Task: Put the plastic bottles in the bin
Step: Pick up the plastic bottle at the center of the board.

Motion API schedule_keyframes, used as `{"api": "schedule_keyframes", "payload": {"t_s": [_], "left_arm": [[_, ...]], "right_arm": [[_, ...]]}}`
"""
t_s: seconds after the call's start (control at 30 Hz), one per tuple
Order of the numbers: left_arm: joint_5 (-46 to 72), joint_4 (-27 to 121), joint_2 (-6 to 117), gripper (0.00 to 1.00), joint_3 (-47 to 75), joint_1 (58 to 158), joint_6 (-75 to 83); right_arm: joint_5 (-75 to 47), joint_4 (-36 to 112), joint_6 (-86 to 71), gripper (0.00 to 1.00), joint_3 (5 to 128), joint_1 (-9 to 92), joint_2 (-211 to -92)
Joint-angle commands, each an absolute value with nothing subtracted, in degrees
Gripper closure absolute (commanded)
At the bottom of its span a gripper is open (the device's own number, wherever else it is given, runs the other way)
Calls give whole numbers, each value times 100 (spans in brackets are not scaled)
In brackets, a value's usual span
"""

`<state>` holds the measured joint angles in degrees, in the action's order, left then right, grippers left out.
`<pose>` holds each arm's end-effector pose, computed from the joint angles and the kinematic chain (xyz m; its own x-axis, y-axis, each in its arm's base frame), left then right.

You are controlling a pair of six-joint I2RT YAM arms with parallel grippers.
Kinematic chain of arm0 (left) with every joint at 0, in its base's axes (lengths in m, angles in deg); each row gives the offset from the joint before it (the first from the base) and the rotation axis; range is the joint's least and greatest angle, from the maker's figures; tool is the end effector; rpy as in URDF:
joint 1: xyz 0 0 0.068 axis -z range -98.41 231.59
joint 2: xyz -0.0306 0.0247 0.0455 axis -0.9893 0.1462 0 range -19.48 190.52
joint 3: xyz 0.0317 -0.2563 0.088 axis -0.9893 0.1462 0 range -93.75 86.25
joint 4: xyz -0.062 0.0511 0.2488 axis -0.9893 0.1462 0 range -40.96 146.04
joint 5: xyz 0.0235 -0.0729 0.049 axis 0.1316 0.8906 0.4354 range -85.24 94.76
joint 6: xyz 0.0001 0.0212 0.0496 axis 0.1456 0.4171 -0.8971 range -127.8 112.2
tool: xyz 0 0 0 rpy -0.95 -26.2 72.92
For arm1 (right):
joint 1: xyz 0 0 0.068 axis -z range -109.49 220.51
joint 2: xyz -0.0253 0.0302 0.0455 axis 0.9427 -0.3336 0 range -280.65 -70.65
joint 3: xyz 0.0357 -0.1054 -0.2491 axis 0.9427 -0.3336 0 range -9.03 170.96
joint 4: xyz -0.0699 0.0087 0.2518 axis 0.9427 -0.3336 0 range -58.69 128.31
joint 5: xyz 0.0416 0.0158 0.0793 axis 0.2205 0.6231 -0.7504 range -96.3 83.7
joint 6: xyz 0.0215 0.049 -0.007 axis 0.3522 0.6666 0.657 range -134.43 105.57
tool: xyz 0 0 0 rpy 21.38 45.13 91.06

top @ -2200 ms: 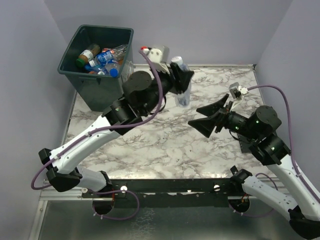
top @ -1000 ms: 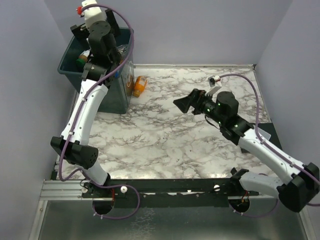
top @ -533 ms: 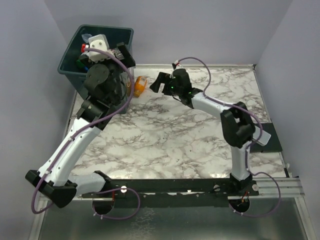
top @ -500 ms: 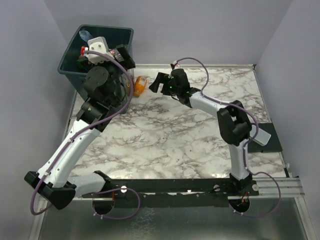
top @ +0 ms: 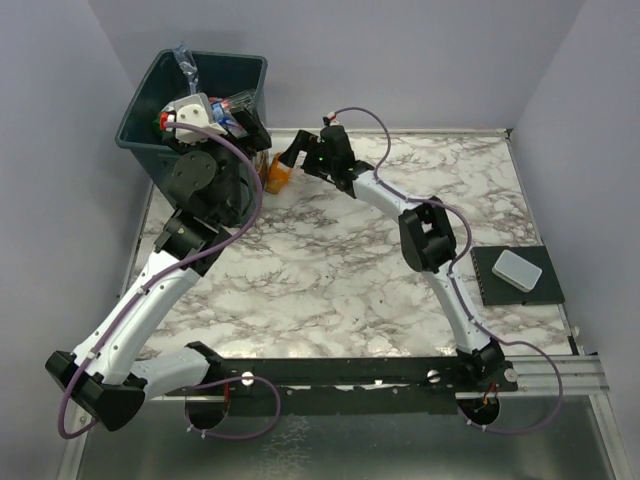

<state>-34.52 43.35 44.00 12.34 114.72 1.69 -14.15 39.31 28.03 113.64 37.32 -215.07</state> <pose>0.2047 -0.1066 0.4813 0.2436 -0.3114 -0.9185 -0.0468 0.9422 -0.3318 0.4884 0.3252 0.1933 -0.6570 0.3693 -0.6573 -0.2789 0.6910 0.6669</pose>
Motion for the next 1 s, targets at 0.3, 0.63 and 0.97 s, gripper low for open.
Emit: {"api": "schedule_keyframes", "payload": {"t_s": [0.3,0.63,0.97], "left_arm": [[-2933,4183,4080,1,1603,11506,567],[-2886,4215,3959,1,1801,11506,643],[-2862,4232,3882,1,1928,11508,696]], "right_arm": [[-1594,3380,3291,0,12838,3702,-22967],[-1714,3407,3423,1,13286,3566,-23441],[-1869,3640,3706,30,13070,3478,-23563]]}}
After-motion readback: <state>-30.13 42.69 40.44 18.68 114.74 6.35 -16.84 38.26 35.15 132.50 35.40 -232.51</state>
